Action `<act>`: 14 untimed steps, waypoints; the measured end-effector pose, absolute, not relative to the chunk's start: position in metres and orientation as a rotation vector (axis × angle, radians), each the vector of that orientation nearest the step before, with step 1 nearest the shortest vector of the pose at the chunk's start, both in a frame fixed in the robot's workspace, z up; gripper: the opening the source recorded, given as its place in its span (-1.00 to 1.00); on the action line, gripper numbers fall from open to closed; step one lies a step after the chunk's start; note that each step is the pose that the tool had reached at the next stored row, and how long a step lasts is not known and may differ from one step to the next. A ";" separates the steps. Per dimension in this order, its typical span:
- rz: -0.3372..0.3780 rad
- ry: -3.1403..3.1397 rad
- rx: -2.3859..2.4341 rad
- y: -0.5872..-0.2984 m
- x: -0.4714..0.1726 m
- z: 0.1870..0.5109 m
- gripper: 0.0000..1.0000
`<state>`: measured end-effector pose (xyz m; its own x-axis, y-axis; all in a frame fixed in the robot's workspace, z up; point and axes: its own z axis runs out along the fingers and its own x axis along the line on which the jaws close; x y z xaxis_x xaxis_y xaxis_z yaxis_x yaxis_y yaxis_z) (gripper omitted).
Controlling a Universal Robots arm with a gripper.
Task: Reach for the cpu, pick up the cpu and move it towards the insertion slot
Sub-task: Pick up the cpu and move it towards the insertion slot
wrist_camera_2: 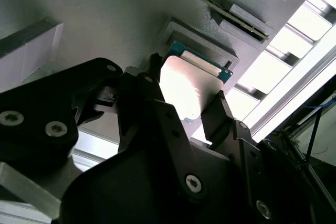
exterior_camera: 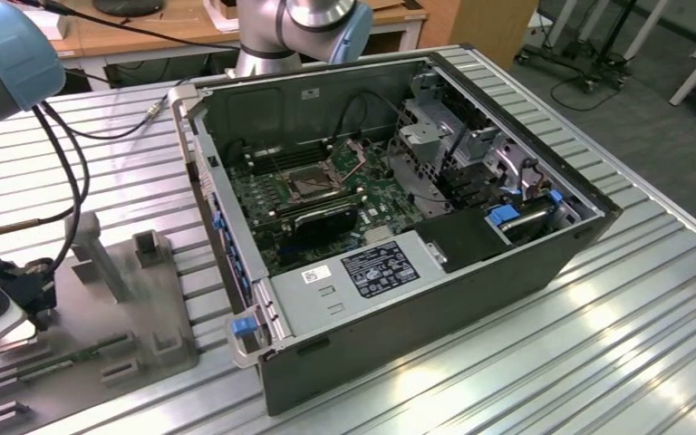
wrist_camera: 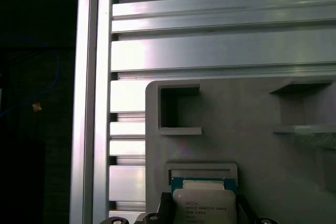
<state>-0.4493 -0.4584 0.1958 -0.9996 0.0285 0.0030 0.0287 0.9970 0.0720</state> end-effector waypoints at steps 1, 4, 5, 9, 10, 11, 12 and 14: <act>-0.113 -3.137 -0.045 -0.458 -0.449 0.196 0.09; -0.113 -3.137 -0.045 -0.458 -0.449 0.196 0.09; -0.113 -3.137 -0.045 -0.458 -0.449 0.196 0.09; -0.113 -3.137 -0.045 -0.458 -0.449 0.198 0.09; -0.113 -3.137 -0.045 -0.458 -0.449 0.199 0.09; -0.113 -3.137 -0.045 -0.458 -0.449 0.200 0.09; -0.113 -3.137 -0.045 -0.458 -0.449 0.202 0.09; -0.113 -3.137 -0.045 -0.458 -0.449 0.205 0.09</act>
